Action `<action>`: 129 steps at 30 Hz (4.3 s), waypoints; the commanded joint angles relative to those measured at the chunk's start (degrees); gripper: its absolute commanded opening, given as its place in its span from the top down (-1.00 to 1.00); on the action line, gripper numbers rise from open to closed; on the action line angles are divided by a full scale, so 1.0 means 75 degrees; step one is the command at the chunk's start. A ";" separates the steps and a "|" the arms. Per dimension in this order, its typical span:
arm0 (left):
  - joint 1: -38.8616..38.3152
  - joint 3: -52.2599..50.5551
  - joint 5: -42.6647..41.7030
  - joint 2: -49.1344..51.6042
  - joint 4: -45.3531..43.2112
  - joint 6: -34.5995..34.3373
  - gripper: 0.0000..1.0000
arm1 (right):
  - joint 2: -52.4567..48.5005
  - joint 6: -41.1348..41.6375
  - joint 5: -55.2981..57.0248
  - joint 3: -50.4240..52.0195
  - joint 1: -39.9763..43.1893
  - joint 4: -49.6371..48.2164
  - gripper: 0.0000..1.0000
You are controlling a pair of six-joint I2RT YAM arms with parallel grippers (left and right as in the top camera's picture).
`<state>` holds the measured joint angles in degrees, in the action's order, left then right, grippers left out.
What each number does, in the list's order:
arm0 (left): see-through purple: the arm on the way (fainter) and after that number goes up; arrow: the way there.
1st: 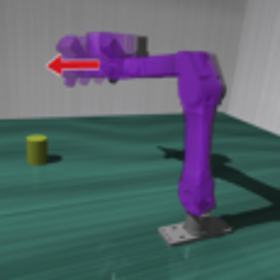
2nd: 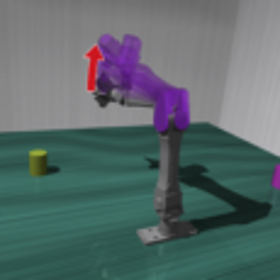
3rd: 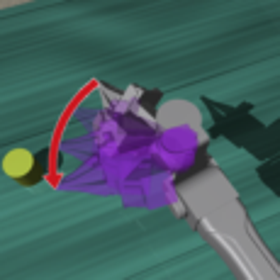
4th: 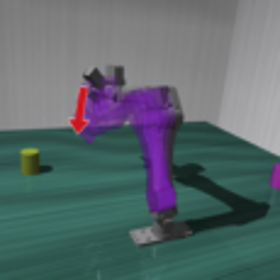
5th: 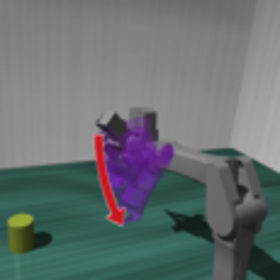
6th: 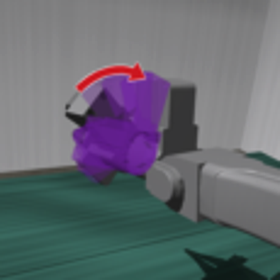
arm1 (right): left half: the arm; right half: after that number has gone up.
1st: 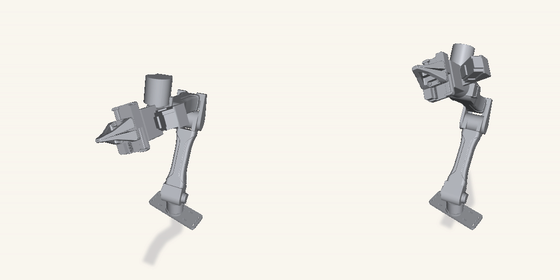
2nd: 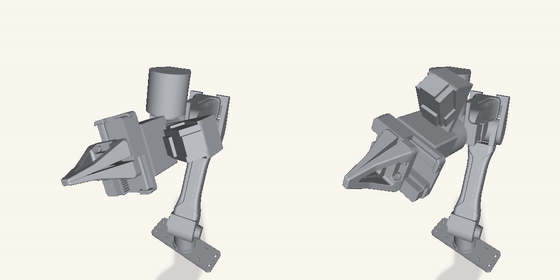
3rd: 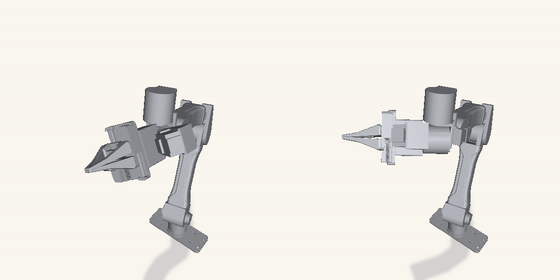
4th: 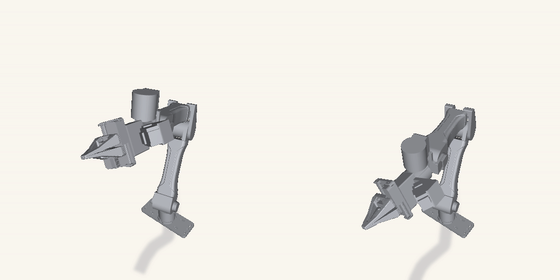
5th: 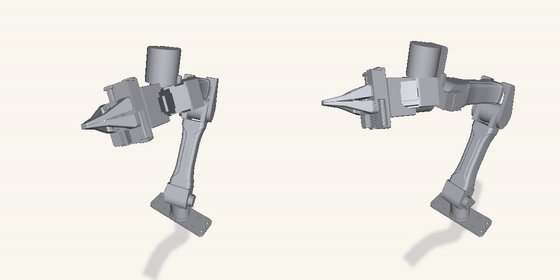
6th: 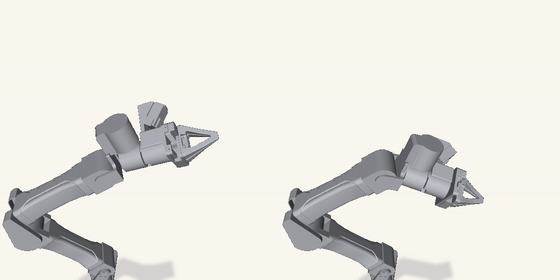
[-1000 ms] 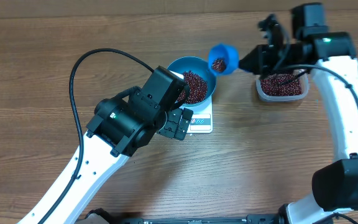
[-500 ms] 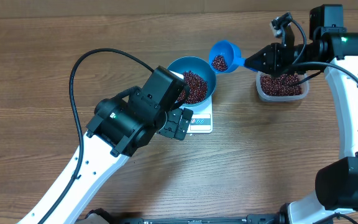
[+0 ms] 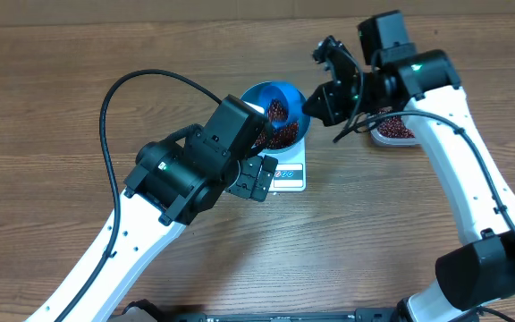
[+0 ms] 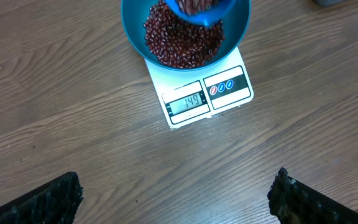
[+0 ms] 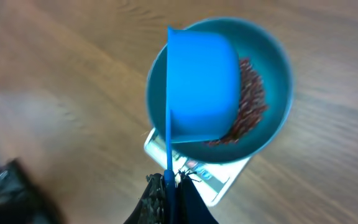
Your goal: Scoop item into bowl and weigh 150g on scale
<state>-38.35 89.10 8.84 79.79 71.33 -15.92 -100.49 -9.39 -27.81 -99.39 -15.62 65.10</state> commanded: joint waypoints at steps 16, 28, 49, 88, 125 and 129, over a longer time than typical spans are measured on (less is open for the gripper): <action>0.0012 0.0154 0.0044 0.0012 0.0000 0.0149 -0.99 | 0.0184 -0.0204 0.0565 -0.0099 -0.0082 0.0192 0.92; 0.0012 0.0154 0.0044 0.0012 0.0000 0.0149 -0.99 | 0.0184 -0.0248 0.1067 -0.0099 -0.0323 0.0303 0.92; 0.0012 0.0154 0.0047 0.0012 0.0000 0.0149 -1.00 | 0.0204 -0.0146 0.1078 -0.0099 -0.0408 0.0163 0.92; 0.0012 0.0154 0.0044 0.0012 0.0000 0.0149 -0.99 | 0.0204 0.0248 -0.1227 -0.0099 0.1142 0.0239 0.92; 0.0012 0.0154 0.0044 0.0012 0.0000 0.0149 -0.99 | 0.0204 -0.0172 0.0717 -0.0099 -0.0131 0.0224 0.92; 0.0012 0.0154 0.0044 0.0012 0.0000 0.0149 -1.00 | 0.0198 0.0294 0.1364 -0.0099 -0.0303 0.0143 0.92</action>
<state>-38.35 89.10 8.82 79.79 71.33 -15.92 -100.49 -9.58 -20.51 -99.39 -16.95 67.51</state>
